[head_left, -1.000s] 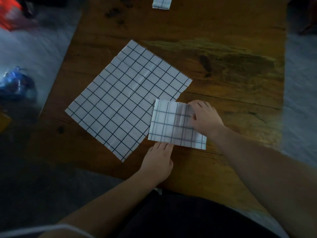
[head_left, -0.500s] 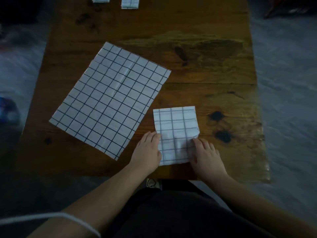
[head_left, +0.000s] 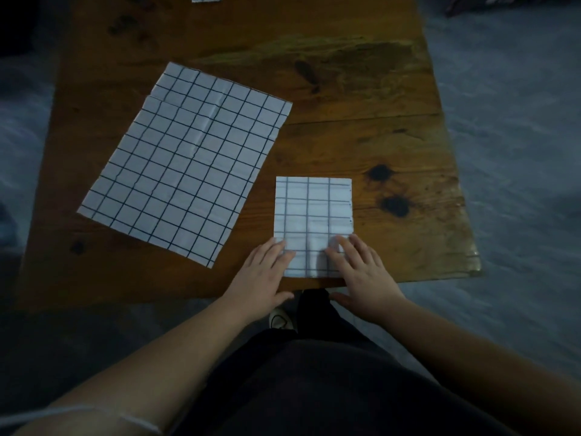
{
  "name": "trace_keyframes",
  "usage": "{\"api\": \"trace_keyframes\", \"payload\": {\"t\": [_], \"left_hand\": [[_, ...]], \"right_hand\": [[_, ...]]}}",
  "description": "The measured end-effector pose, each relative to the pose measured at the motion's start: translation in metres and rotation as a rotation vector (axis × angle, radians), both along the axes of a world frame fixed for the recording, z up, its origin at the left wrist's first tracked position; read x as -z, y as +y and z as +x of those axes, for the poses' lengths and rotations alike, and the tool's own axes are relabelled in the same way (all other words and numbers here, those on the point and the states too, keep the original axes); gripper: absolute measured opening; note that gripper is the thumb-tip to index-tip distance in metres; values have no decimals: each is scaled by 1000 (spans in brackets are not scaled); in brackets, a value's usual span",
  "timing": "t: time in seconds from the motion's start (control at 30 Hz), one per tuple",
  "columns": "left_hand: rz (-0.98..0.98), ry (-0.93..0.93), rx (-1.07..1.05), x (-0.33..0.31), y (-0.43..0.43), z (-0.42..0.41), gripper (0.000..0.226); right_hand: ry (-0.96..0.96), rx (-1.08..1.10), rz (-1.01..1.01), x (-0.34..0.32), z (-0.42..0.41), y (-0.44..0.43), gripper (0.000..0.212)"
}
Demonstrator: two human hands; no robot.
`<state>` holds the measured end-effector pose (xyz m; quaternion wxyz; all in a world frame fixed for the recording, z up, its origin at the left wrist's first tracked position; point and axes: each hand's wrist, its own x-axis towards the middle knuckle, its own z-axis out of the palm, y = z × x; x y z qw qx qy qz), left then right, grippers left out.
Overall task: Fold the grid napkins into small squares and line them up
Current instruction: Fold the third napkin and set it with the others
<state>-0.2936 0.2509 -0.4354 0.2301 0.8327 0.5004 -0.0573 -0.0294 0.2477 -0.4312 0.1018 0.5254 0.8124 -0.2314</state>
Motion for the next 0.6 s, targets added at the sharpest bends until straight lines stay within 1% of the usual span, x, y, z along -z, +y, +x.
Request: {"api": "trace_keyframes", "payload": {"t": [0.13,0.27,0.33,0.4,0.5,0.57,0.6], "left_hand": [[56,4,15,2,-4,-1,86],[108,9,55,6,-29,-5,83],[144,-8,33,11,-39,-9,77],[176,-17,19,14,-41,-12,71],[217,-89,28,17,-35,-17,54],[239,-152,57,14,-25,-21,44],[252,-195,66,13,-19,-23,40]], "right_hand": [[-11,22,46,2,-2,-10,92],[-30,-3,105,6,1,-30,88],[-30,4,122,7,4,-36,90],[-33,21,142,4,4,-34,87],[-12,35,177,2,6,-26,73],[-5,8,188,2,9,-21,68],[18,-6,215,3,10,-19,61]]}}
